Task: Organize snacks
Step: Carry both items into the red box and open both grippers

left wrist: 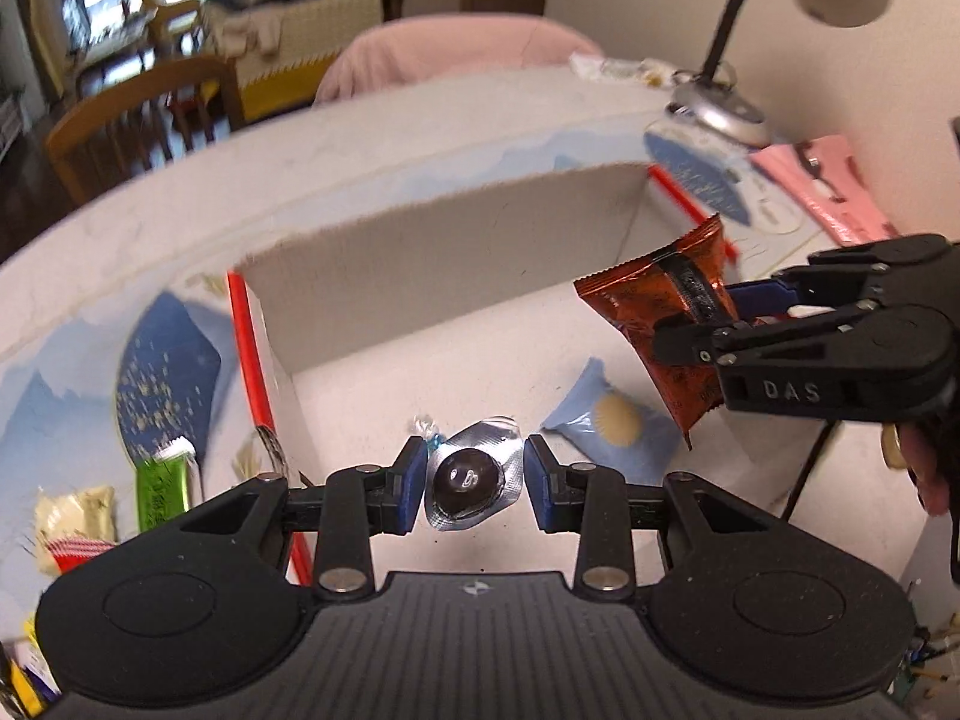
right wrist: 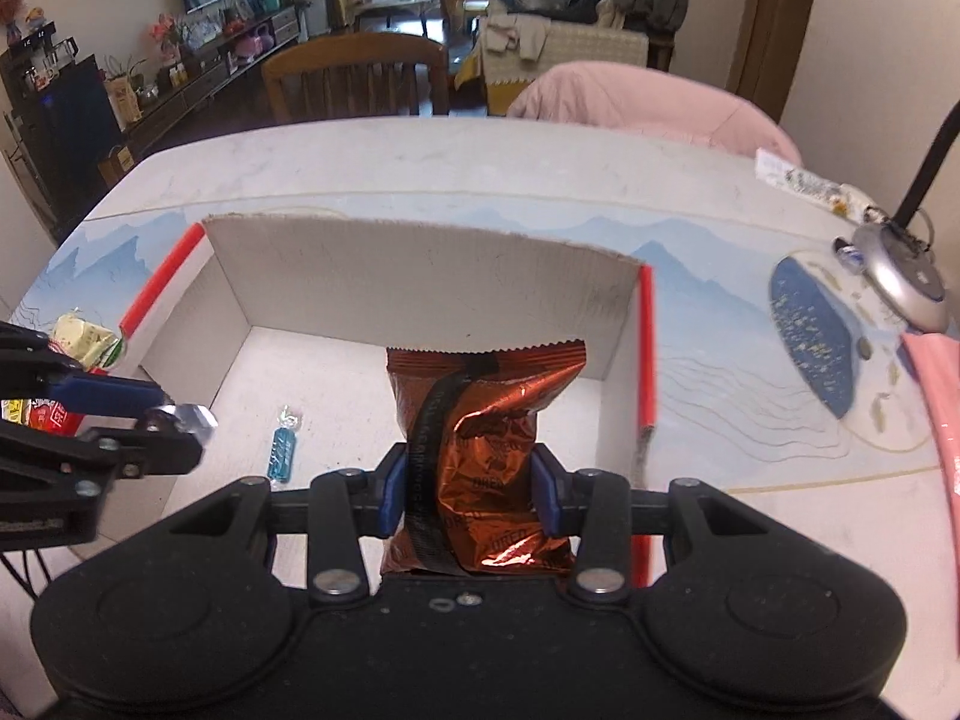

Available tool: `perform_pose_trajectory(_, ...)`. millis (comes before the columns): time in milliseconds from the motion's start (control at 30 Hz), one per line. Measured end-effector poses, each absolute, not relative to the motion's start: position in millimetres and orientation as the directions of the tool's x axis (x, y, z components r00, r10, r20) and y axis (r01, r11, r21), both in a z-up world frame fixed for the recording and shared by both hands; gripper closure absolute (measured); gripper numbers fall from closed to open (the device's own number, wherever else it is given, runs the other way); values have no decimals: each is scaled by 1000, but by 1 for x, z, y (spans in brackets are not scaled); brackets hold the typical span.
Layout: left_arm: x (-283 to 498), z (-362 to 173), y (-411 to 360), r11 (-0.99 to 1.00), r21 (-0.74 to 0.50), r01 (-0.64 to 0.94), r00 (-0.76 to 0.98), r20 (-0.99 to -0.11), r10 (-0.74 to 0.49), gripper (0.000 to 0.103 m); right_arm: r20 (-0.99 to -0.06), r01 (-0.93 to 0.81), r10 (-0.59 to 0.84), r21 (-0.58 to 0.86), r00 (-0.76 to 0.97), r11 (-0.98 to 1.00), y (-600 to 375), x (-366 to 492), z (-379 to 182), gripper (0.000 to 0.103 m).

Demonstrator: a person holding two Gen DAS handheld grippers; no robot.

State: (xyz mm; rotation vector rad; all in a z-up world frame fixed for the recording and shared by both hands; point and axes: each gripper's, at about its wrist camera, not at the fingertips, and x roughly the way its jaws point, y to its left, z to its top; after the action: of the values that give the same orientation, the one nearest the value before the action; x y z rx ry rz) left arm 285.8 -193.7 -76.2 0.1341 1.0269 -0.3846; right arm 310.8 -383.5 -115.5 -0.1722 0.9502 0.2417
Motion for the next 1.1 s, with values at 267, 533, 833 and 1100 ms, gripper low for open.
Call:
perform_pose_trajectory(267, 297, -100, -212, 917, -19, 399, 401, -895, -193, 69, -862, -308, 121, -42, 492, 951, -367, 317, -136, 63)
perform_pose_trajectory(533, 299, -117, -217, 906, 6, 423, 355, -921, -160, 69, -880, -275, 107, -28, 463, 961, -370, 323, -144, 62)
perform_pose_trajectory(833, 295, -122, -216, 899, -16, 438, 328, -928, -177, 67, -877, -256, 124, 1, 465, 967, -378, 326, -144, 62)
perform_pose_trajectory(1100, 287, -114, -208, 904, -56, 425, 343, -914, -218, 61, -870, -231, 135, 25, 474, 973, -385, 320, -139, 61)
